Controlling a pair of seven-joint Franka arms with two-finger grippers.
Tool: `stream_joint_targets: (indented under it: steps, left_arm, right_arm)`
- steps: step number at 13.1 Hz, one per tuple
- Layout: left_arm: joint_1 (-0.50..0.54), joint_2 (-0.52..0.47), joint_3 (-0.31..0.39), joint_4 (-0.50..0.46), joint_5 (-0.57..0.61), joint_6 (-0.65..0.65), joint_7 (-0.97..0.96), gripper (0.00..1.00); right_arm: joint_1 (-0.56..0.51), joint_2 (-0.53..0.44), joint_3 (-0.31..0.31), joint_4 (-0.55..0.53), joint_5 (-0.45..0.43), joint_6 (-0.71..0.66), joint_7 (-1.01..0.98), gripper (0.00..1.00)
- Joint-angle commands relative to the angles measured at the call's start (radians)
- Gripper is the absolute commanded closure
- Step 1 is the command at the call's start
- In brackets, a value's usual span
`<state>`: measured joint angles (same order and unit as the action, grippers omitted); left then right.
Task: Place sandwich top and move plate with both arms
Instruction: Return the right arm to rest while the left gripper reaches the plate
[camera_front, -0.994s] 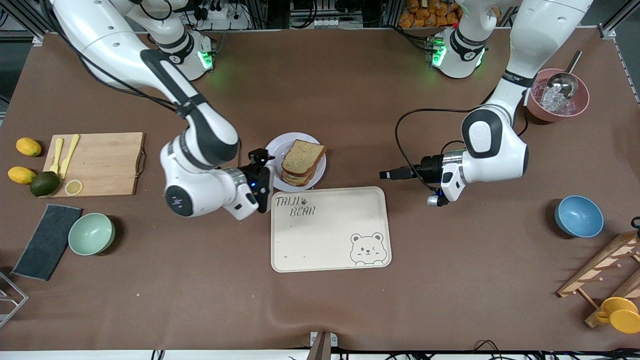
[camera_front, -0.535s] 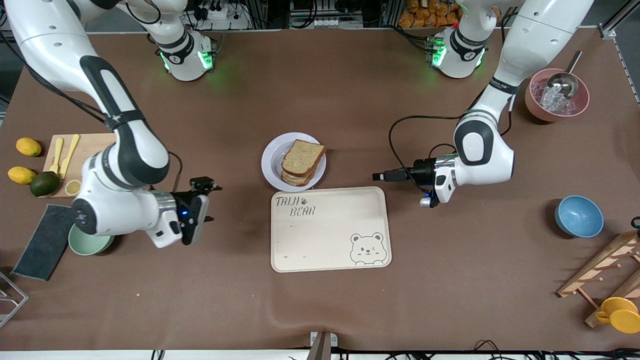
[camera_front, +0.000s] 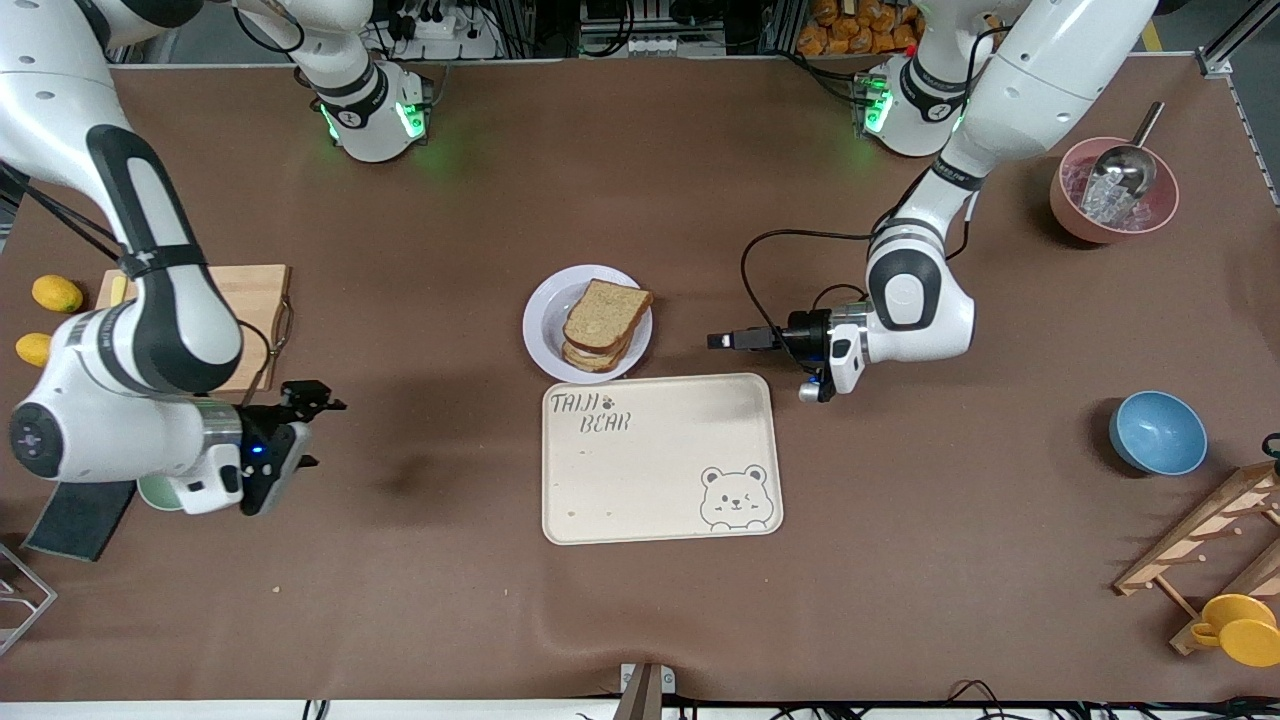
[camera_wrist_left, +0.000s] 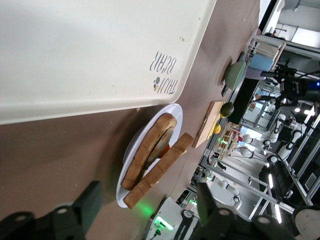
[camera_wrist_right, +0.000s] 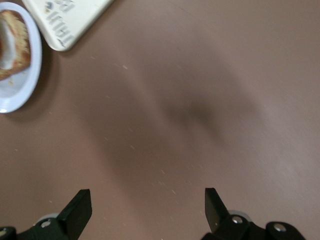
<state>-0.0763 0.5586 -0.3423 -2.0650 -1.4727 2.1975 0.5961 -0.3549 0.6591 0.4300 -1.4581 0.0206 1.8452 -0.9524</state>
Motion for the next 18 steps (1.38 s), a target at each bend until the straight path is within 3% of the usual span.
stream_joint_targets:
  steps: [1,3,4,6,9,11,12,15,18]
  left_arm:
    - [-0.016,0.050,-0.001,0.000,-0.095,0.007,0.175,0.21]
    - [-0.028,0.075,-0.001,0.000,-0.119,0.007,0.238,0.25]
    - [-0.042,0.081,-0.001,-0.001,-0.135,0.007,0.276,0.28]
    - [-0.049,0.102,-0.001,-0.001,-0.175,0.007,0.368,0.37]
    - [-0.074,0.135,-0.001,-0.001,-0.254,0.007,0.476,0.43]
    - [-0.094,0.155,-0.001,0.002,-0.308,0.007,0.549,0.46]
    - [-0.097,0.167,-0.001,0.005,-0.339,0.007,0.570,0.48]
    - [-0.117,0.168,-0.001,0.006,-0.354,0.007,0.593,0.59]
    - [-0.128,0.188,-0.001,0.016,-0.356,0.007,0.639,0.65]
  right_arm:
    - [-0.027,-0.074,0.010,-0.065,-0.031,0.011,0.029,0.00]
    - [-0.015,-0.142,0.006,-0.108,-0.034,0.022,0.094,0.00]
    - [0.023,-0.198,-0.032,-0.142,-0.034,0.016,0.177,0.00]
    - [0.156,-0.332,-0.175,-0.224,-0.033,0.000,0.335,0.00]
    - [0.191,-0.433,-0.253,-0.262,-0.031,-0.040,0.464,0.00]
    - [0.304,-0.485,-0.429,-0.255,-0.031,-0.066,0.544,0.00]
    - [0.321,-0.516,-0.457,-0.257,-0.031,-0.069,0.588,0.00]
    - [0.310,-0.591,-0.465,-0.249,-0.031,-0.153,0.765,0.00]
    - [0.309,-0.605,-0.511,-0.214,-0.019,-0.202,0.828,0.00]
